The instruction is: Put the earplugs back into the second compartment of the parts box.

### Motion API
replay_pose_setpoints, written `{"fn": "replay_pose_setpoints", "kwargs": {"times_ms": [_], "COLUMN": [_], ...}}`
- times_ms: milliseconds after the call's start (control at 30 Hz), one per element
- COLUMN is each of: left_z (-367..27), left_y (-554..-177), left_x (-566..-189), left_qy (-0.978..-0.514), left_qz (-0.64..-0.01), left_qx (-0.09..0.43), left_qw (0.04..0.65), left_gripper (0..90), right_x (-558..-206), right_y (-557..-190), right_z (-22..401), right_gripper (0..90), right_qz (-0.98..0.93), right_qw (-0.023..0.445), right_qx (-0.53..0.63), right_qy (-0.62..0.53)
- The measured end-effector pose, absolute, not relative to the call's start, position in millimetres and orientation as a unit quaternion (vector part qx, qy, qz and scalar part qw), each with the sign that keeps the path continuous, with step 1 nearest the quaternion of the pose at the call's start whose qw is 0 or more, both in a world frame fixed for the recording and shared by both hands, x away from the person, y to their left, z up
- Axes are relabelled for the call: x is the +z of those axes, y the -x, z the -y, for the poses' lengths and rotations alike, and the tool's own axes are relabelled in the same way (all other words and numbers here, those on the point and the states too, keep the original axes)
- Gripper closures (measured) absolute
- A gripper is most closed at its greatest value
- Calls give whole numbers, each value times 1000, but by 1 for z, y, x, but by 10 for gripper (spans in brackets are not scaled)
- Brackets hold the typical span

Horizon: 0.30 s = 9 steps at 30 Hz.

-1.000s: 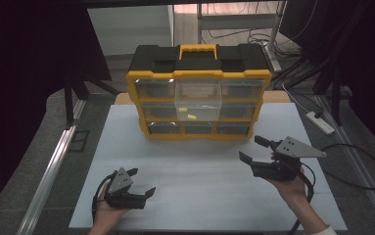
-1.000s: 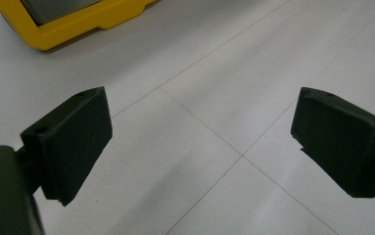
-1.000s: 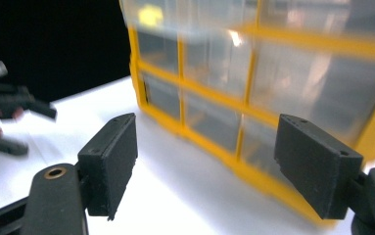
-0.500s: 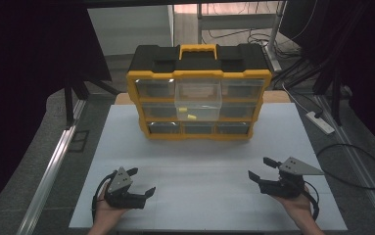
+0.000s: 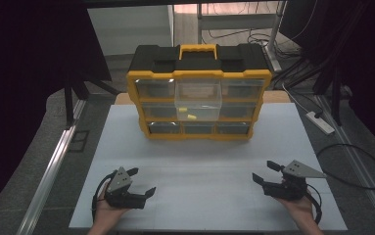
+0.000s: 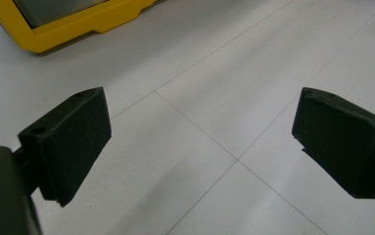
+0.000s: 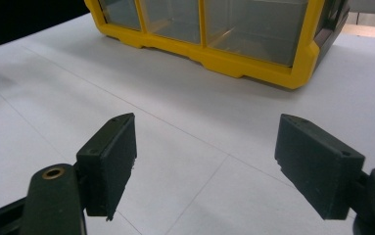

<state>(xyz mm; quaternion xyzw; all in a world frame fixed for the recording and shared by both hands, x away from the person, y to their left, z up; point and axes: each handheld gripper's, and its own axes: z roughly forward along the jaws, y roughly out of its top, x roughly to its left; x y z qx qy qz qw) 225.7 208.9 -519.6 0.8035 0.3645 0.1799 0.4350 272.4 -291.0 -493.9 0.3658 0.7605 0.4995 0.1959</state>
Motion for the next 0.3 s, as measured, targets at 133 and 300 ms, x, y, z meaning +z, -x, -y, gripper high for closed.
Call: {"fn": "replay_pose_setpoints", "kwargs": {"times_ms": [133,300], "left_z": [-209,-209], "left_y": [-226,-227], "left_x": [-519,-520], "left_qy": [-804,-805], "left_qz": [-364,-366], "left_qx": [180,179], "left_qw": [434,431], "left_gripper": [75,76], "right_x": [-493,-492], "right_y": [-271,-270], "right_z": [290,291], "right_gripper": [236,235], "right_qz": [-763,-764], "right_qw": [201,206], "right_qx": [497,497], "right_qy": [-361,-357]}}
